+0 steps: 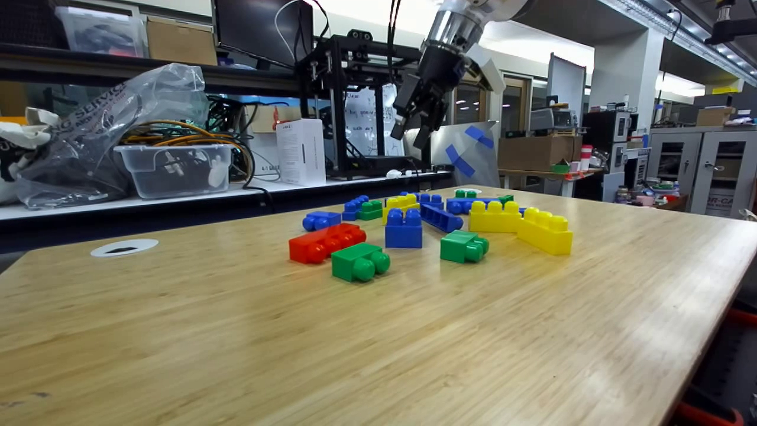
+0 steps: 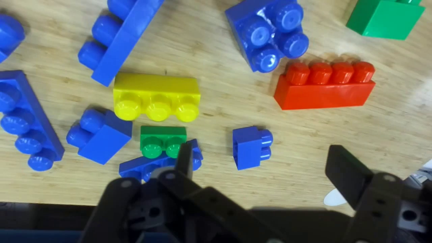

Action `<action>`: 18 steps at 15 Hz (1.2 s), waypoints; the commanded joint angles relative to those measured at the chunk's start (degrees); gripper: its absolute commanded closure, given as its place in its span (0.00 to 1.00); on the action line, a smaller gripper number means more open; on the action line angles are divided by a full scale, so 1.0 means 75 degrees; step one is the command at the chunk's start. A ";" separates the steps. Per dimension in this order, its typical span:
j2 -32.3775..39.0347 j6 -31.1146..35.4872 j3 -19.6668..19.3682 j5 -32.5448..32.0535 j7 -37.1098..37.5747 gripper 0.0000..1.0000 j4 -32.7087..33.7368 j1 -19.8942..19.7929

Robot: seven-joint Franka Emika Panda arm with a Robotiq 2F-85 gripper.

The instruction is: Flip the upside down blue block on the table.

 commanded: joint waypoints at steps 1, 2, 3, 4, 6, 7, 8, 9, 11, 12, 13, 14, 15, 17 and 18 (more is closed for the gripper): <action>-0.0690 -0.0605 -0.0050 -0.0741 0.0672 0.00 -0.0306 0.0021; -0.0838 -0.0734 -0.0069 -0.0925 0.0847 0.00 -0.0337 0.0061; -0.0995 -0.0857 -0.0097 -0.1018 0.0906 0.00 -0.0386 0.0094; -0.1134 -0.0957 -0.0118 -0.1123 0.0977 0.00 -0.0425 0.0126; -0.1397 -0.1150 -0.0161 -0.1399 0.1134 0.00 -0.0547 0.0155; -0.1543 -0.1195 -0.0193 -0.1523 0.1226 0.00 -0.0635 0.0153; -0.1647 -0.1206 -0.0203 -0.1709 0.1394 0.00 -0.0722 0.0139; -0.1784 -0.1263 -0.0252 -0.1907 0.1567 0.00 -0.0813 0.0101; -0.2014 -0.1377 -0.0359 -0.2280 0.1929 0.00 -0.0991 0.0068; -0.2125 -0.1409 -0.0404 -0.2462 0.2103 0.00 -0.1077 0.0052; -0.2244 -0.1441 -0.0449 -0.2641 0.2276 0.00 -0.1169 0.0038; -0.2366 -0.1502 -0.0498 -0.2772 0.2393 0.00 -0.1253 0.0043; -0.2487 -0.1565 -0.0517 -0.2928 0.2562 0.00 -0.1333 0.0037; -0.2718 -0.1694 -0.0568 -0.3099 0.2760 0.00 -0.1476 0.0063; -0.2834 -0.1787 -0.0575 -0.3187 0.2844 0.00 -0.1544 0.0065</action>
